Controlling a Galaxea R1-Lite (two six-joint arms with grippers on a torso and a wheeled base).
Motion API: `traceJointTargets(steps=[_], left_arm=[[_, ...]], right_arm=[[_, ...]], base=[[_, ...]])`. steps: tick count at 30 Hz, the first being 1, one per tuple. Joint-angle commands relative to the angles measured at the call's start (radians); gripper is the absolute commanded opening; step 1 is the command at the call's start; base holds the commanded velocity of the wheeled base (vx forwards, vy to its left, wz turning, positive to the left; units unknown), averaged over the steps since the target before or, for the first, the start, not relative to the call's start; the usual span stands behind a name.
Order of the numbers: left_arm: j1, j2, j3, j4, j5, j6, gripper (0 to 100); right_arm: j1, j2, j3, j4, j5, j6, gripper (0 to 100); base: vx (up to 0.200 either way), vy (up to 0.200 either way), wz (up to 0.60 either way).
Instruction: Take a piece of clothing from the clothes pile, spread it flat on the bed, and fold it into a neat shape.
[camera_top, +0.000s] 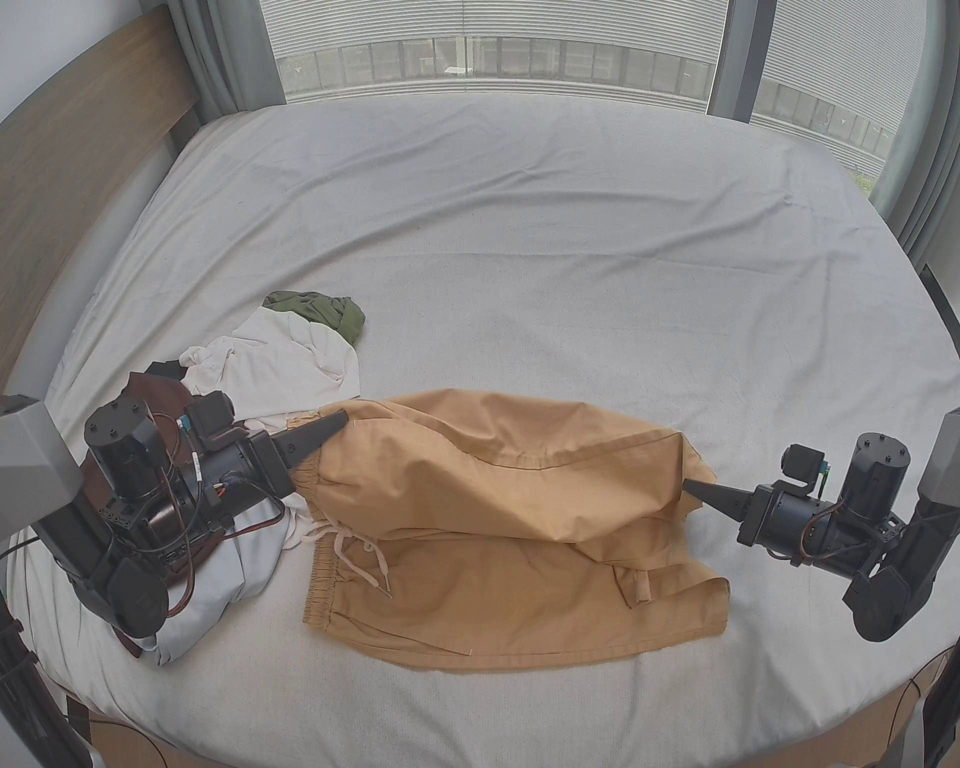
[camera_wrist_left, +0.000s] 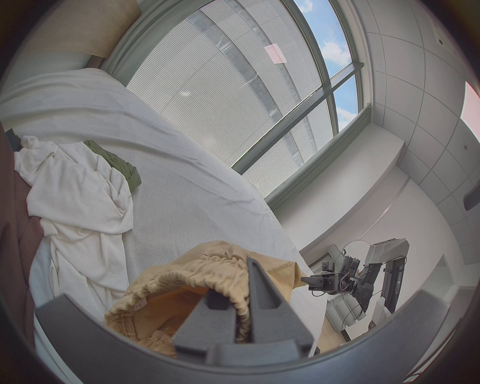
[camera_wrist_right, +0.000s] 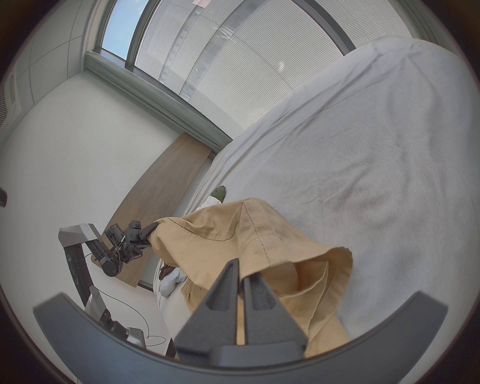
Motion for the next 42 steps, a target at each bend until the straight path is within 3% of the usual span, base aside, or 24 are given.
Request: traceJointTargets(steps=[1,6,12,25,33,34,35,38,42], left_arm=[[0.005,0.001,-0.04,-0.006,0.001,-0.016,0],[0.011,-0.004,-0.096,-0.006,0.006,-0.103,0],[0.021,-0.027,-0.149,-0.004,0.08,-0.205,0],[0.007,-0.019,-0.101,-0.004,0.077,-0.194,0],[-0.022,-0.019,-0.081,-0.004,0.077,-0.166,0],[-0.022,-0.019,-0.081,-0.004,0.077,-0.166,0],[-0.022,-0.005,-0.08,-0.004,0.077,-0.137,0],[-0.022,-0.004,-0.08,-0.004,0.077,-0.134,0],[-0.019,-0.007,-0.081,-0.004,0.077,-0.136,0]], right_arm=[[-0.038,-0.015,-0.051,-0.001,0.0,0.007,0],[-0.071,-0.066,-0.108,-0.001,0.0,0.065,0],[-0.104,-0.152,-0.154,-0.001,0.003,0.157,0],[-0.1,-0.175,-0.145,0.001,0.003,0.167,0],[-0.087,0.014,-0.169,-0.001,0.0,0.154,0],[-0.087,0.014,-0.169,-0.001,0.0,0.154,100],[-0.074,0.109,-0.26,0.001,0.003,0.157,100],[-0.064,0.17,-0.324,0.009,0.003,0.157,100],[-0.042,0.213,-0.455,0.177,-0.006,0.159,100]], base=[[0.0,0.0,0.0],[0.0,0.0,0.0],[0.0,0.0,0.0],[0.0,0.0,0.0],[0.0,0.0,0.0],[0.0,0.0,0.0],[0.0,0.0,0.0],[0.0,0.0,0.0],[0.0,0.0,0.0]])
